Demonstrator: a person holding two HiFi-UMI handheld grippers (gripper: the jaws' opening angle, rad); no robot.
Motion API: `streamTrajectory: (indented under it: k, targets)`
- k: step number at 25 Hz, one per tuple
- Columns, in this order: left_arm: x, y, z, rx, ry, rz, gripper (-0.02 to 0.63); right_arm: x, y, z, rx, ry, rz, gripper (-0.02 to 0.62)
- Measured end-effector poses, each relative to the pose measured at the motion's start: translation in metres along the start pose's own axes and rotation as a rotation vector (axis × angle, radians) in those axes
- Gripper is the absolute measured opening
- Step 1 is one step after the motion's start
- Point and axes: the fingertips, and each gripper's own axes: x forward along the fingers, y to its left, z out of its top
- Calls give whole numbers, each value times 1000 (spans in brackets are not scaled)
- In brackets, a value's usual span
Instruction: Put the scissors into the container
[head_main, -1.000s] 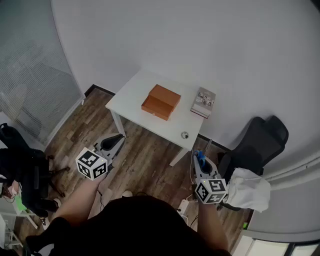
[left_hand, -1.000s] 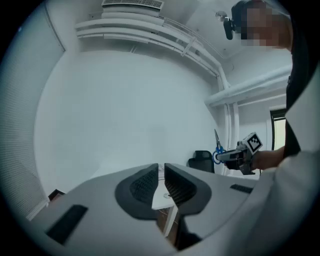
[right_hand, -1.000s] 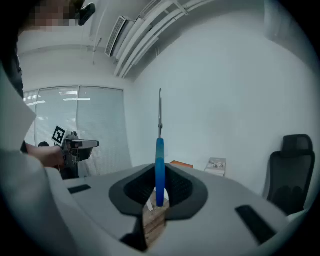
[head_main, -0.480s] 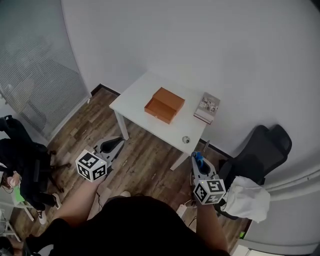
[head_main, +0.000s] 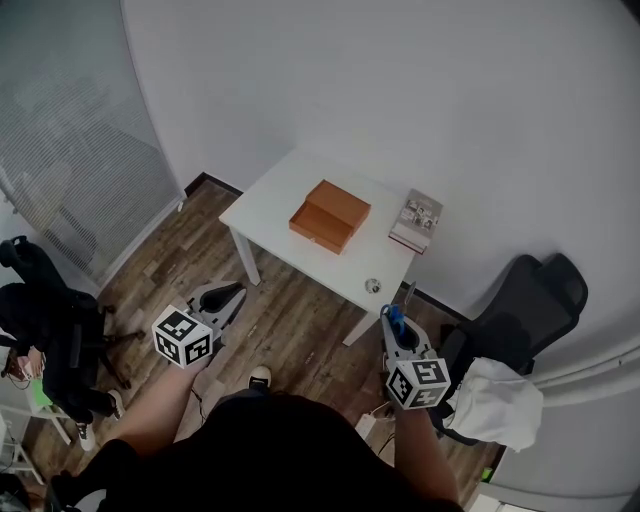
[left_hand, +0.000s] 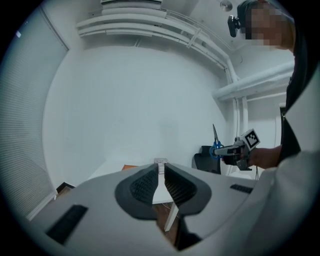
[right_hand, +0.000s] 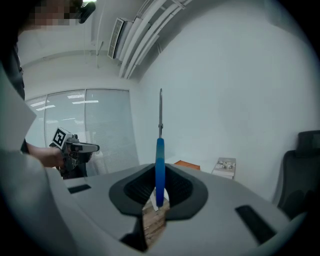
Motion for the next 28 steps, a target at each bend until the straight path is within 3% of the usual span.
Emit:
streamTrajectory:
  k: [12, 28]
  targets:
    - [38, 35, 4, -24, -8, -66, 44, 31, -7, -2, 13, 58, -64, 46]
    - [67, 158, 2, -78, -18, -118, 44, 130, 26, 23, -4, 86, -146, 46]
